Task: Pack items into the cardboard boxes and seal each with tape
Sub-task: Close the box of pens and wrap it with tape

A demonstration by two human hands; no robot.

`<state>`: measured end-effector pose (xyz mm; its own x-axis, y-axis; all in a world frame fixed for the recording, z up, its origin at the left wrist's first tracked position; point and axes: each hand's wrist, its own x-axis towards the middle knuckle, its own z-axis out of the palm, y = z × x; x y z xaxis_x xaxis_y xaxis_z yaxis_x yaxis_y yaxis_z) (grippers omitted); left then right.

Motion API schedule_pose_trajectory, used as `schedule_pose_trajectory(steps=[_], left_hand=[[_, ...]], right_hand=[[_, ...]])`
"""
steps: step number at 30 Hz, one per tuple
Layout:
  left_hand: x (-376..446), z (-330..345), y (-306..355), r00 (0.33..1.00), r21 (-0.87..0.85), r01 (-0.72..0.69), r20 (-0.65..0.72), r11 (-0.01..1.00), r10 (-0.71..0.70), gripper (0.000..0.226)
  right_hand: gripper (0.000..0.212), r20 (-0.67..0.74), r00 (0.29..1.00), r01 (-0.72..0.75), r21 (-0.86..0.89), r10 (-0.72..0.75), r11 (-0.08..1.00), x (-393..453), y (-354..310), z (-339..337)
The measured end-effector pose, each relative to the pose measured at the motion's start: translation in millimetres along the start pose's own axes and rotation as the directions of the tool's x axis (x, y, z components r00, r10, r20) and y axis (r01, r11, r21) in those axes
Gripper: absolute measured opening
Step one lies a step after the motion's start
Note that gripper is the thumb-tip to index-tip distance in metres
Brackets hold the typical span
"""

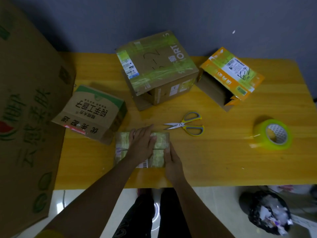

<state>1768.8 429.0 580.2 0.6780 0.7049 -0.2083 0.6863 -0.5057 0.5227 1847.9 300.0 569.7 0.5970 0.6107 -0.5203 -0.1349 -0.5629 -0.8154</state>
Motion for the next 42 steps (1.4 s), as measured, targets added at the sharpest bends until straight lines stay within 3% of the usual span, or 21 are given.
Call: schedule_pose_trajectory(steps=[3, 6, 9, 11, 14, 20, 25, 27, 29, 34, 37, 39, 42], left_hand=[[-9, -15, -9, 1.000, -0.137, 0.002, 0.018, 0.991, 0.001, 0.057], [-29, -26, -29, 0.996, 0.094, 0.064, 0.058, 0.993, -0.070, 0.058], [-43, -34, -34, 0.956, 0.149, 0.209, 0.177, 0.966, -0.234, 0.067], [-41, -38, -27, 0.946, 0.242, 0.230, 0.171, 0.943, -0.274, 0.068], [-33, -43, -2, 0.981, 0.321, 0.133, 0.091, 0.938, -0.171, 0.059], [-5, -40, 87, 0.982, 0.090, -0.151, -0.104, 0.984, 0.160, 0.024], [22, -13, 174, 0.950, -0.075, -0.311, -0.069, 0.948, 0.306, 0.012], [32, 3, 204, 0.927, -0.118, -0.374, -0.010, 0.920, 0.376, 0.018], [44, 21, 233, 0.921, -0.171, -0.373, 0.049, 0.912, 0.386, 0.021], [71, 66, 300, 0.959, -0.219, -0.185, 0.171, 0.958, 0.224, 0.015], [84, 86, 324, 0.964, -0.218, -0.066, 0.239, 0.974, 0.119, 0.005], [89, 100, 335, 0.967, -0.183, 0.023, 0.255, 0.983, 0.025, 0.021], [90, 118, 343, 0.961, -0.158, 0.104, 0.271, 0.982, -0.059, 0.036]], right_hand=[[0.046, 0.043, 0.999, 0.004, -0.062, -0.001, 0.998, 7, -1, -7], [0.044, 0.040, 0.999, 0.001, -0.112, 0.003, 0.994, 14, -8, -13], [0.040, 0.032, 0.997, 0.076, -0.234, -0.071, 0.969, 13, -17, -17], [0.039, 0.033, 0.995, 0.104, -0.310, -0.098, 0.945, 12, -23, -20], [0.034, -0.080, 0.992, 0.079, -0.248, -0.102, 0.966, 9, -36, -34], [0.021, -0.256, 0.909, 0.265, -0.254, -0.329, 0.930, -7, -54, -123], [0.019, -0.318, 0.892, 0.228, -0.296, -0.321, 0.928, -9, -44, -227], [0.020, -0.327, 0.901, 0.179, -0.318, -0.285, 0.931, 0, -33, -265], [0.021, -0.299, 0.911, 0.159, -0.385, -0.286, 0.909, 13, -24, -299], [0.025, -0.082, 0.954, 0.187, -0.588, -0.288, 0.787, 53, -16, -368], [0.036, 0.111, 0.932, 0.313, -0.724, -0.345, 0.615, 77, -16, -394], [0.032, 0.216, 0.917, 0.359, -0.813, -0.336, 0.458, 93, -11, -408], [0.052, 0.310, 0.931, 0.357, -0.883, -0.191, 0.305, 105, -1, -417]])
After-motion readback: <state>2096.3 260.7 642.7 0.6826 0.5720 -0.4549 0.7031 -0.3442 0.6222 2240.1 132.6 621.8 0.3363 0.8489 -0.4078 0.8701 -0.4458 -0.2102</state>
